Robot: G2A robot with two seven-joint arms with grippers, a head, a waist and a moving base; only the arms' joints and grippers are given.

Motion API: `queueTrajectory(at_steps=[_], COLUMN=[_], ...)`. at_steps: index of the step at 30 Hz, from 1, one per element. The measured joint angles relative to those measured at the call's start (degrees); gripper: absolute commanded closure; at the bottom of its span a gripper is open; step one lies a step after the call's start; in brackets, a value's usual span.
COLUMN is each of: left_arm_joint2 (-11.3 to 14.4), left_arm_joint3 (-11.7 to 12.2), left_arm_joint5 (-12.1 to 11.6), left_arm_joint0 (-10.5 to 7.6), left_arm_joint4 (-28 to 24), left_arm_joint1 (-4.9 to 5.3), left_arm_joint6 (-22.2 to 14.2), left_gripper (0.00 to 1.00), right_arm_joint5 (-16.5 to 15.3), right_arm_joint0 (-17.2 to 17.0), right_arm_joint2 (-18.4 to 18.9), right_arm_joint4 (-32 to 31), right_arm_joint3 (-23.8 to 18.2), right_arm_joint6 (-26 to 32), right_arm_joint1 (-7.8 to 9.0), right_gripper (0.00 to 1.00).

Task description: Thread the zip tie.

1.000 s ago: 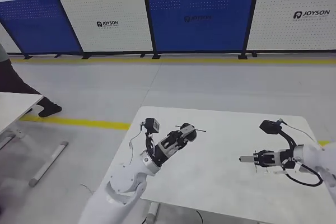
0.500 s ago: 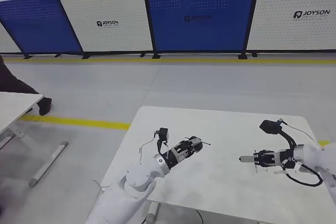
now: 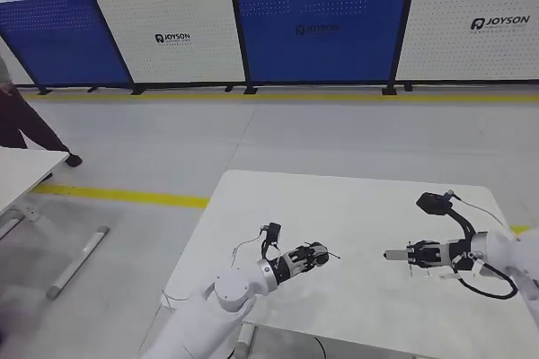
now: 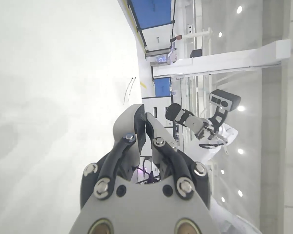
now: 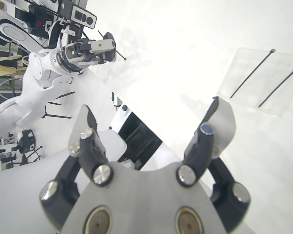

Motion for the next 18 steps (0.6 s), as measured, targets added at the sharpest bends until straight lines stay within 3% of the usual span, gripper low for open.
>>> queueTrajectory(at_steps=[4, 14, 18], left_arm_joint2=[-1.37, -1.32, -0.46], left_arm_joint3=[-1.39, -1.45, -2.15], left_arm_joint5=[-1.46, -1.43, -2.97], left_arm_joint0=[1.52, 1.51, 0.92], left_arm_joint4=[-1.94, -2.02, -2.55], left_arm_joint1=[0.26, 0.22, -0.39], left_arm_joint6=[0.12, 0.45, 6.35], left_gripper=[1.00, 1.00, 1.00], right_arm_joint5=[0.00, 0.00, 0.00], right_arm_joint0=[0.00, 0.00, 0.00], right_arm_joint2=[0.00, 0.00, 0.00], right_arm_joint4=[0.00, 0.00, 0.00], right_arm_joint3=[0.00, 0.00, 0.00], right_arm_joint6=[0.00, 0.00, 0.00], right_arm_joint1=[0.00, 0.00, 0.00], right_gripper=[0.00, 0.00, 0.00])
